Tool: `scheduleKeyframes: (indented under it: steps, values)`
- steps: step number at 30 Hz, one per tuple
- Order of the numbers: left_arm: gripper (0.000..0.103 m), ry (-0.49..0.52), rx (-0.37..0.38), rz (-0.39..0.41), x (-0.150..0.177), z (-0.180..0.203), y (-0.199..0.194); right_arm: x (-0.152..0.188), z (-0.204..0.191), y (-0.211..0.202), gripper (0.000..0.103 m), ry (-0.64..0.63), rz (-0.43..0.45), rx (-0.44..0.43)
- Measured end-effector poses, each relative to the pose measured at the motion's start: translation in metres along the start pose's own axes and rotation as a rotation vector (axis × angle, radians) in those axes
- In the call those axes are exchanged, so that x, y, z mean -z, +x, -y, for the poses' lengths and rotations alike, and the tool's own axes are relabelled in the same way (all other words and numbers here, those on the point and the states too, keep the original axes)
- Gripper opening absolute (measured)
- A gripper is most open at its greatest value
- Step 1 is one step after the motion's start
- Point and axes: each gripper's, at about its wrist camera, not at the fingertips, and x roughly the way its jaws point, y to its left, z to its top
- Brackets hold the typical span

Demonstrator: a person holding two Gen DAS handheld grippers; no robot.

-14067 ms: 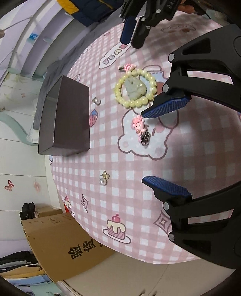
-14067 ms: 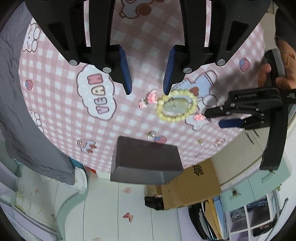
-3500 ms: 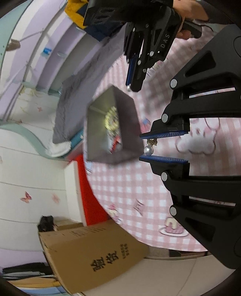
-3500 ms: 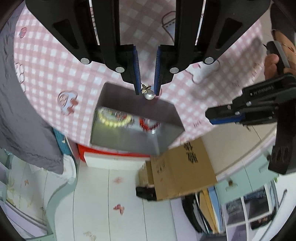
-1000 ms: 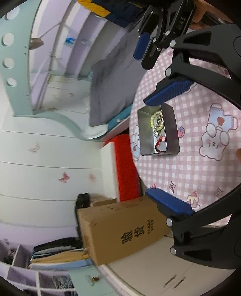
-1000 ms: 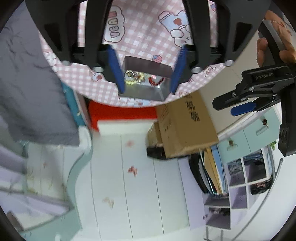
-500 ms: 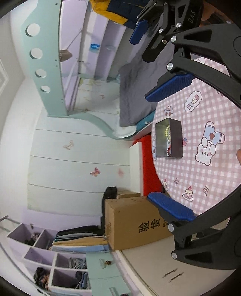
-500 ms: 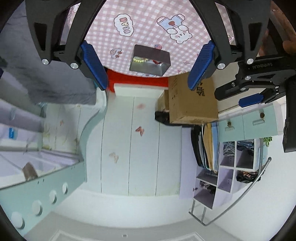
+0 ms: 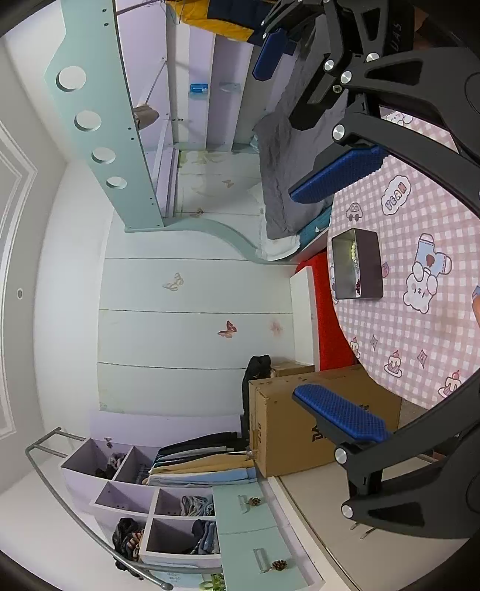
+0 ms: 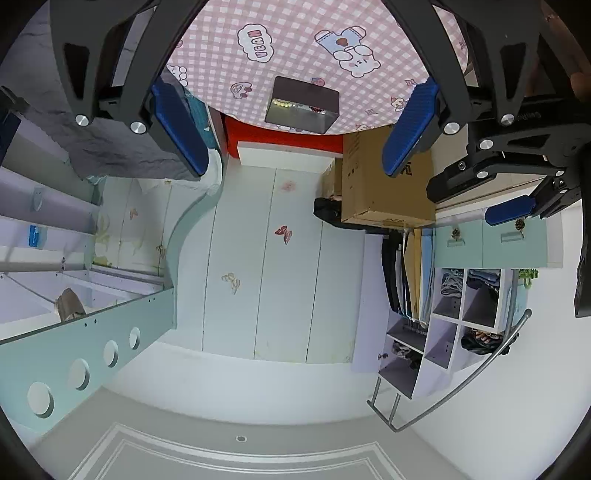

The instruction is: Organize jewelry

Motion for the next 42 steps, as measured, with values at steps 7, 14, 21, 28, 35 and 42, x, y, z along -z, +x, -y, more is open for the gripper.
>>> scheduleKeyframes:
  steps: [7,14,21,28,35,42]
  values:
    - [0.096,0.019,-0.03,0.029,-0.002,0.003,-0.011,-0.001,0.0,-0.006,0.091,0.0,0.009,0.005]
    - [0.096,0.03,-0.05,0.046,-0.004,0.006,-0.017,-0.002,-0.001,-0.008,0.092,-0.002,0.012,0.005]
    - [0.096,0.031,-0.054,0.051,-0.004,0.006,-0.02,-0.002,-0.001,-0.013,0.092,-0.001,0.018,0.004]
    - [0.096,0.034,-0.059,0.054,-0.005,0.008,-0.022,-0.003,-0.001,-0.015,0.093,0.0,0.017,0.006]
    - [0.096,0.035,-0.06,0.053,-0.006,0.008,-0.023,-0.005,0.0,-0.016,0.093,0.003,0.013,0.007]
    - [0.096,0.038,-0.061,0.05,-0.005,0.008,-0.024,-0.002,0.0,-0.017,0.093,0.007,0.008,0.006]
